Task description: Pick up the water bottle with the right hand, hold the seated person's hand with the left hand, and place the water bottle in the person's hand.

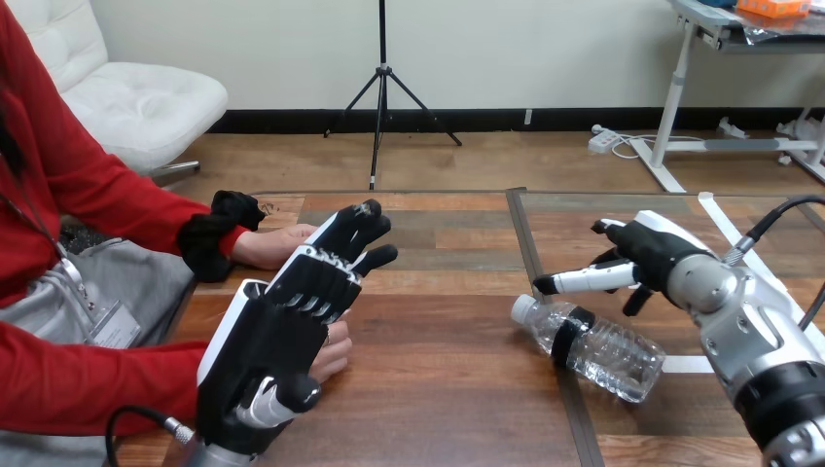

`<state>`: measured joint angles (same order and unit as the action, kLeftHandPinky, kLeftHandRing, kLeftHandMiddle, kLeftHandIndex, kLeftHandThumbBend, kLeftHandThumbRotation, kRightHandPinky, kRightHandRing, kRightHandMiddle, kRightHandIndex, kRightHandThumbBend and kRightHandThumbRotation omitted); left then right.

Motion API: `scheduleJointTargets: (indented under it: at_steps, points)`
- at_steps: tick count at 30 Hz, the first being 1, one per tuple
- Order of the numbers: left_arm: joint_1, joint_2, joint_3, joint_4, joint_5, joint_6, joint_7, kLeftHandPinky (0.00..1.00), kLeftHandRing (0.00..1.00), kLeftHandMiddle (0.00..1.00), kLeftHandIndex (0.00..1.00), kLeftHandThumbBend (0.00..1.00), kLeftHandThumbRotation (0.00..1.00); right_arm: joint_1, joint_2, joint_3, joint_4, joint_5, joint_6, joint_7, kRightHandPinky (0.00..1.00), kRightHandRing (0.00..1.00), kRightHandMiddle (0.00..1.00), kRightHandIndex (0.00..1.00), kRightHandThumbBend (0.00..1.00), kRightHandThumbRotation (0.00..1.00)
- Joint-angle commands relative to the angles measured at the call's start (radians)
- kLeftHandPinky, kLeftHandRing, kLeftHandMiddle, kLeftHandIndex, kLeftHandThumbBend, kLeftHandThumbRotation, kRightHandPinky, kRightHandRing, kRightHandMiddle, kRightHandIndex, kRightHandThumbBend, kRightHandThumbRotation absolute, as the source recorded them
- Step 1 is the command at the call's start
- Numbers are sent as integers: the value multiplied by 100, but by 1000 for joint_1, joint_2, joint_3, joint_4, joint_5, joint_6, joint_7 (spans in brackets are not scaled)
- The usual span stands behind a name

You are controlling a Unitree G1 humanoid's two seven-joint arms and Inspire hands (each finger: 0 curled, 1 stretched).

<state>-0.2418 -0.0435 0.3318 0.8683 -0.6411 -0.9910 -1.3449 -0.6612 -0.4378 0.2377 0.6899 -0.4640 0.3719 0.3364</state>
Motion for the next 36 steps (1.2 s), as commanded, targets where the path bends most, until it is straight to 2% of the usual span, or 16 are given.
scheduleJointTargets:
  at_steps: [1,5,10,14,16,23,29,36]
  points:
    - [-70,-23,-13,13,16,-26,18,87,94,95,92,100,68,8,-32,16,-122,-18,29,21,53,80,87,99,100,48]
    - [-74,-24,-19,16,23,-23,26,87,94,96,93,100,68,30,-35,23,-175,-31,65,43,55,82,90,100,100,48]
    - [-79,-26,-26,15,28,-10,32,88,94,96,93,100,67,50,-37,34,-213,-44,90,58,53,78,88,100,100,49]
    - [-84,-32,-27,14,18,5,23,89,95,96,93,100,67,75,-32,28,-243,-30,102,62,50,76,87,100,100,47]
    - [-86,-35,-28,15,16,6,24,89,95,96,93,100,67,82,-31,26,-242,-24,97,60,51,77,87,100,100,47]
    - [-92,-42,-30,15,14,5,23,89,95,96,93,100,66,102,-23,59,-239,-45,105,56,56,81,92,100,100,48]
    - [-94,-48,-34,12,12,8,23,89,95,96,93,100,66,122,-7,60,-218,-31,91,30,55,79,91,100,100,49]
    - [-90,-54,-41,5,10,3,26,89,95,96,93,100,67,133,10,64,-173,-15,77,8,60,83,93,100,100,46]
